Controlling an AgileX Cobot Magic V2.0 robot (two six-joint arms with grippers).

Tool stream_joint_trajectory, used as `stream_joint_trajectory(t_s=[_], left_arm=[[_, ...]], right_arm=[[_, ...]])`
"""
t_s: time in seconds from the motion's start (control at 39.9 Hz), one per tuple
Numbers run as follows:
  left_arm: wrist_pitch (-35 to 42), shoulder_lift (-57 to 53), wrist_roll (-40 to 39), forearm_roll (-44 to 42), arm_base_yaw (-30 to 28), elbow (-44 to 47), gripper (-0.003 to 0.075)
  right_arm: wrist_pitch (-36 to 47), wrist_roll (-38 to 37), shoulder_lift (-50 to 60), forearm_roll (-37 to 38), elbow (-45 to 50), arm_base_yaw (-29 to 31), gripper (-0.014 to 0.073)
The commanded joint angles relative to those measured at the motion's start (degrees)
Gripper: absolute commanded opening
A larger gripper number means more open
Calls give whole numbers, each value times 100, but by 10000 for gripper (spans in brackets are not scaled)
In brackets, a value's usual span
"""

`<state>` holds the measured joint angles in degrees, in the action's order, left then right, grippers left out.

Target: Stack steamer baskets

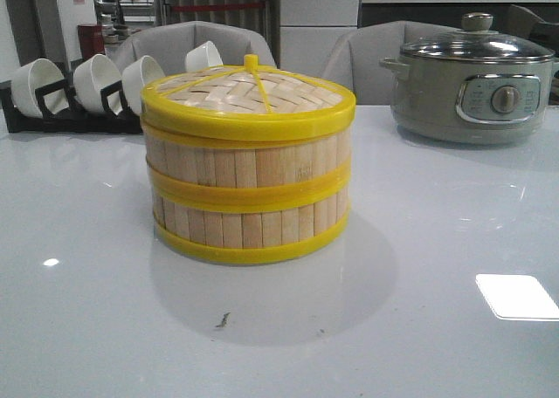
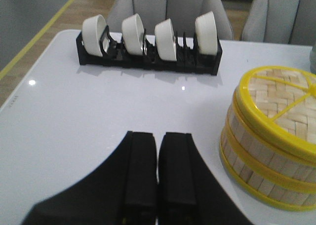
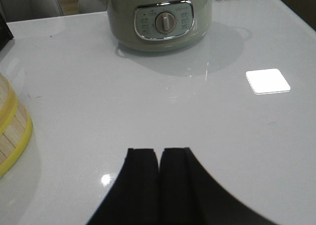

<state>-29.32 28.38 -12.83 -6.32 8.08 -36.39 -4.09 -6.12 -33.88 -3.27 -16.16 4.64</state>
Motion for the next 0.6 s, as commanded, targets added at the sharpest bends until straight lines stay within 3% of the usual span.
stream_joint_trajectory(t_s=[0.0, 0.3, 0.58], left_arm=[[1032, -343, -46, 158, -218, 232, 95], [2725, -1906, -46, 180, -643, 2273, 95], [2981, -2937, -46, 180, -719, 3654, 95]], right_arm=[[462, 63, 27, -11, -172, 50, 23], [462, 63, 27, -11, -172, 50, 23], [469, 63, 27, -11, -172, 50, 23]])
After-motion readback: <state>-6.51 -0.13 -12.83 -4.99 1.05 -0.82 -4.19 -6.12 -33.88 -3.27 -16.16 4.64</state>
